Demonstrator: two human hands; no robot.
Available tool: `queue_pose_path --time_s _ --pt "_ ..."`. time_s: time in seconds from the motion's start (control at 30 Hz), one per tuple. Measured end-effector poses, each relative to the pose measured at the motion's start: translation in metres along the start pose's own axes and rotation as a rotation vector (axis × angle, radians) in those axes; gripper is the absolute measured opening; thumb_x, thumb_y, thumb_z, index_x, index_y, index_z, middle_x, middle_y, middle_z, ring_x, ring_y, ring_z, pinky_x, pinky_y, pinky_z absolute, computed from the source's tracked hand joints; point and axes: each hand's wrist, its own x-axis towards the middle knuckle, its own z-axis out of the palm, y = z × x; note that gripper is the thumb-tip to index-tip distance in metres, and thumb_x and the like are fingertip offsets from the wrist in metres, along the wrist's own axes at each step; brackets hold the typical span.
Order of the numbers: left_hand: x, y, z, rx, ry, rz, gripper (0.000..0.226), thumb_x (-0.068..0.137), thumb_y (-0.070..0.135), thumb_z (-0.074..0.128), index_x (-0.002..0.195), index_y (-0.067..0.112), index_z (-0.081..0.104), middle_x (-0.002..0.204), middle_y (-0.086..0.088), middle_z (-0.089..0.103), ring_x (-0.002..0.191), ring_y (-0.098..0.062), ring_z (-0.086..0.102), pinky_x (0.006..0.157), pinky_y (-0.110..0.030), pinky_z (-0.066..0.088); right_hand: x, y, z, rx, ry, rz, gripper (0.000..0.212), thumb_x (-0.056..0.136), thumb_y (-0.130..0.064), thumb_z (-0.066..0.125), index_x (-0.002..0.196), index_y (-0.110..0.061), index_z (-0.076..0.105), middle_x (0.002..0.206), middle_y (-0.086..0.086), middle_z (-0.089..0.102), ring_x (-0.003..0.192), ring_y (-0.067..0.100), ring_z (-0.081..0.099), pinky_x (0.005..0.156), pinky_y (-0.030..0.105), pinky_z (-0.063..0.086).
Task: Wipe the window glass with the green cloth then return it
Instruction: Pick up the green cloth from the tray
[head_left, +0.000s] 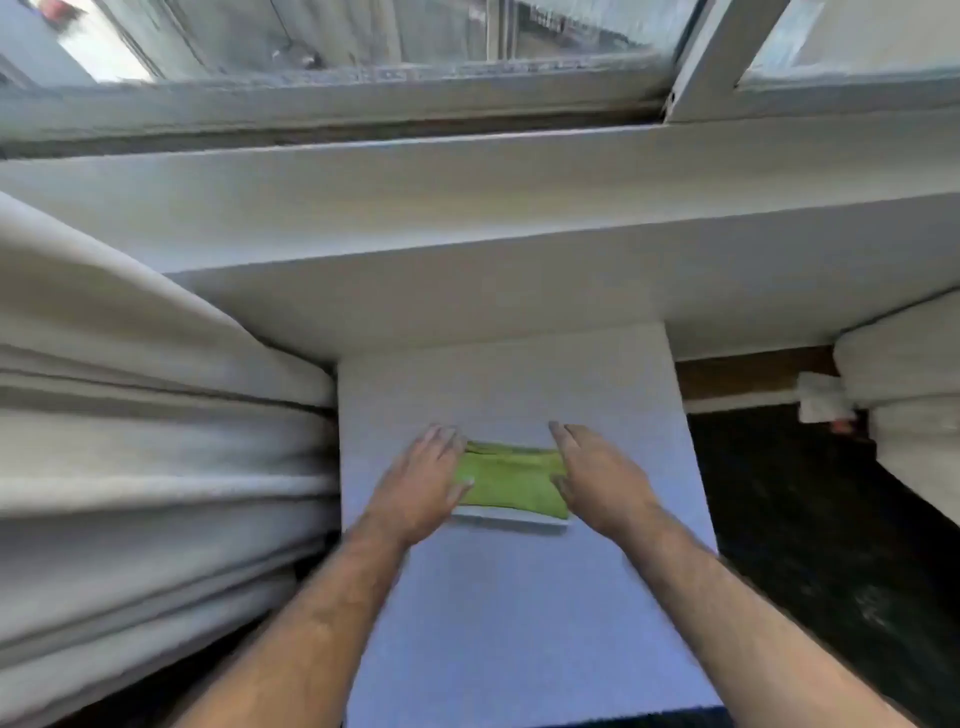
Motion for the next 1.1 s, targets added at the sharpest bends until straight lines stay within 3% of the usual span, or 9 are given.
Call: queue_pose_path --time_s 0.13,0.33,0.43,0.57,0.73,0.8,0.87,0.97,1.1 --pt "0.035 -0.015 0.069 0.117 0.012 0.04 0.063 0.107 0.028 0.046 0.162 0.007 0.023 0.173 -0.013 0.02 0.163 -0.028 0.014 0.135 -0.038 0.009 0.032 0.018 0.068 -0.021 -0.029 0.048 0.07 0.105 -0.028 0.056 0.166 -0.008 0.029 0.168 0.013 0.038 0.155 0.031 0.037 0.125 0.042 0.038" --pt "0.059 -0.023 0.116 0.291 0.144 0.067 0.058 0.076 0.004 0.078 0.132 0.006 0.065 0.132 -0.013 0.069 0.118 -0.033 0.068 0.101 -0.041 0.056 0.062 0.025 0.119 -0.116 0.042 0.034 0.056 0.095 -0.006 0.059 0.15 -0.004 0.052 0.15 0.018 0.057 0.14 0.039 0.052 0.112 0.045 0.047" --pt "0.071 -0.017 0.119 0.319 0.219 0.045 0.05 0.07 0.005 0.08 0.118 0.013 0.071 0.111 -0.007 0.073 0.101 -0.029 0.07 0.082 -0.037 0.057 0.066 0.023 0.127 -0.154 0.063 0.059 0.051 0.094 -0.003 0.058 0.145 -0.01 0.055 0.147 0.012 0.058 0.136 0.035 0.053 0.109 0.044 0.046" --pt "0.082 -0.008 0.104 0.258 0.076 -0.029 0.033 0.083 0.01 0.061 0.116 0.015 0.068 0.12 -0.006 0.062 0.116 -0.03 0.055 0.094 -0.041 0.044 0.069 0.018 0.118 -0.199 0.02 0.103 0.039 0.098 -0.009 0.055 0.137 -0.015 0.055 0.141 0.006 0.057 0.132 0.03 0.052 0.105 0.041 0.042" --pt "0.072 0.001 0.066 0.11 -0.04 -0.067 0.034 0.084 0.026 0.066 0.116 0.016 0.06 0.122 -0.005 0.063 0.129 -0.027 0.05 0.121 -0.043 0.033 0.058 0.003 0.077 -0.159 0.035 0.091 0.035 0.09 -0.002 0.054 0.123 -0.014 0.059 0.125 0.006 0.061 0.118 0.031 0.056 0.088 0.039 0.041" --pt "0.06 0.005 0.04 -0.023 -0.036 -0.115 0.029 0.087 0.022 0.064 0.113 0.017 0.053 0.105 -0.005 0.066 0.121 -0.03 0.059 0.129 -0.045 0.024 0.05 -0.004 0.049 -0.128 0.051 0.089 0.029 0.09 -0.004 0.055 0.117 -0.015 0.054 0.118 0.006 0.067 0.109 0.034 0.062 0.078 0.038 0.036" --pt "0.045 0.01 0.007 -0.123 0.017 -0.163 0.028 0.087 0.016 0.06 0.114 0.018 0.051 0.094 -0.007 0.066 0.109 -0.036 0.063 0.114 -0.041 0.041 0.038 -0.014 0.01 -0.073 0.089 0.092 0.031 0.09 -0.003 0.056 0.119 -0.014 0.052 0.115 0.009 0.07 0.104 0.037 0.067 0.075 0.038 0.038" --pt "0.023 0.02 -0.058 -0.193 0.071 -0.209 0.041 0.09 0.016 0.062 0.131 0.024 0.058 0.119 -0.011 0.073 0.115 -0.037 0.066 0.093 -0.041 0.057 0.016 -0.031 -0.062 -0.035 0.163 0.037 0.052 0.089 -0.004 0.06 0.14 -0.016 0.053 0.124 0.01 0.068 0.117 0.038 0.066 0.088 0.044 0.054" --pt "-0.014 0.034 -0.17 -0.242 0.21 -0.142 0.021 0.087 0.013 0.07 0.108 0.015 0.072 0.103 -0.015 0.077 0.1 -0.034 0.07 0.083 -0.039 0.059 -0.026 -0.057 -0.176 -0.047 0.289 -0.033 0.022 0.09 -0.015 0.064 0.111 -0.015 0.072 0.11 0.01 0.063 0.111 0.037 0.067 0.084 0.044 0.059"
